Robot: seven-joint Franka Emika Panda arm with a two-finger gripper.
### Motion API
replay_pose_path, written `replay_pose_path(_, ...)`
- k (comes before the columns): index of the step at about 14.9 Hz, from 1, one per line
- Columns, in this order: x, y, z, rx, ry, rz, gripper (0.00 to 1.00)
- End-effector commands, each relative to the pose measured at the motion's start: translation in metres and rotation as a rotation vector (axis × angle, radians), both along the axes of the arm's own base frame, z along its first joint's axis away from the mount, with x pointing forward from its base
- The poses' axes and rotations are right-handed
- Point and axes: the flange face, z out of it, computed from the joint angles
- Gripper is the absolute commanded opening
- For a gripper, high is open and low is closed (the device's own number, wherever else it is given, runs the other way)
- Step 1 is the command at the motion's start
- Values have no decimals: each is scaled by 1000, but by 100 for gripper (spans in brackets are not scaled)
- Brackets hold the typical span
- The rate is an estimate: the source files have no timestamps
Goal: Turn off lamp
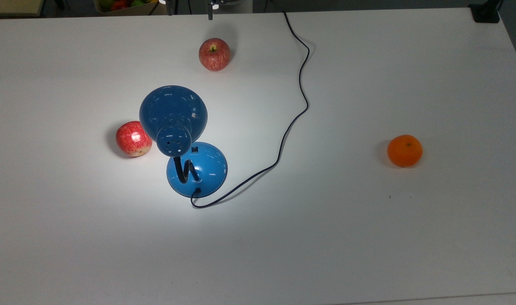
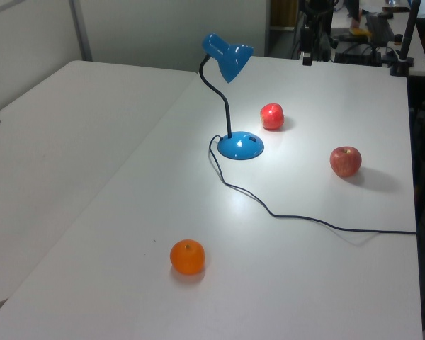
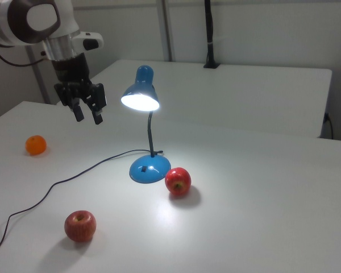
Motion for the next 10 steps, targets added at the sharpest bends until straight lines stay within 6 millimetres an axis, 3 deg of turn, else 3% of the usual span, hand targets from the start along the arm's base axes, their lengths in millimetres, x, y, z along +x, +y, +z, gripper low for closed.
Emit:
replay_pose_path(1,-2,-1,-1,-3,19,4,0)
replay_pose_path(10,1,-6,-7,7,39,127,0)
